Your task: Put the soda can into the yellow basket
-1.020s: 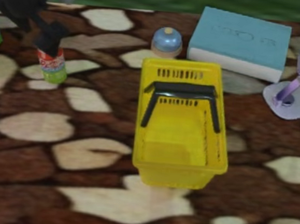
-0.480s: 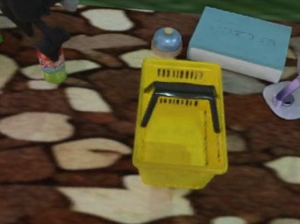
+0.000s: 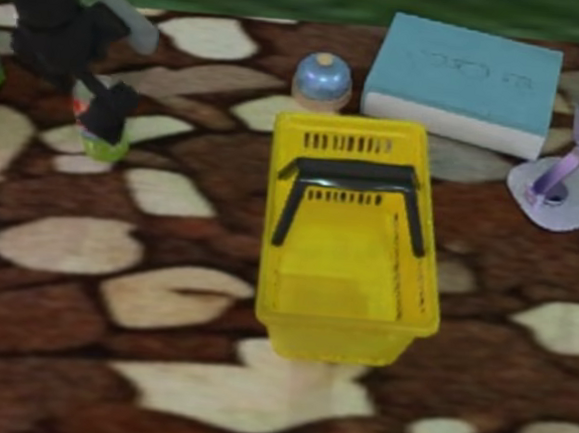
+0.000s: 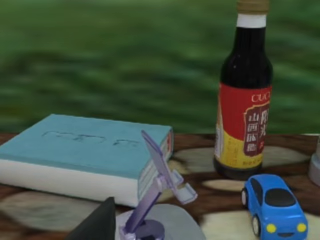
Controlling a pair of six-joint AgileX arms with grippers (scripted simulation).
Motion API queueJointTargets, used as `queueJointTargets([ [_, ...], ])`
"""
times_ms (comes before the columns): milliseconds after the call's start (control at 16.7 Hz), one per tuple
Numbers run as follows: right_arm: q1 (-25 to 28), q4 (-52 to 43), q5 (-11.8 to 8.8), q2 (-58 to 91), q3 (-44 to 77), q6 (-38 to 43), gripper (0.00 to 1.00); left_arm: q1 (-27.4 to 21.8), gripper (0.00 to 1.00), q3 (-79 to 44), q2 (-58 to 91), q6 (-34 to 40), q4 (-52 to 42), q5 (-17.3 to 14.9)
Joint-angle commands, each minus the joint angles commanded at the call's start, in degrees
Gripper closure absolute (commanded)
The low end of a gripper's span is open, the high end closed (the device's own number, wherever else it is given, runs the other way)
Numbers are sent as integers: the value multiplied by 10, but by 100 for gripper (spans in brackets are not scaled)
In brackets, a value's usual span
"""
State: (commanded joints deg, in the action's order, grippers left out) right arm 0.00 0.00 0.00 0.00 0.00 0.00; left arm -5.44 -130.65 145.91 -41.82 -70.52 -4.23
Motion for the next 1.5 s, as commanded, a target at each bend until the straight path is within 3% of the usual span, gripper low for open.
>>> queueJointTargets([
  [300,0,0,0,0,0,0,0,0,0,9,1,0,9,0],
  [1080,0,0,0,0,0,0,0,0,98,9,1,0,9,0],
  [1500,0,0,0,0,0,0,0,0,100,9,1,0,9,0],
])
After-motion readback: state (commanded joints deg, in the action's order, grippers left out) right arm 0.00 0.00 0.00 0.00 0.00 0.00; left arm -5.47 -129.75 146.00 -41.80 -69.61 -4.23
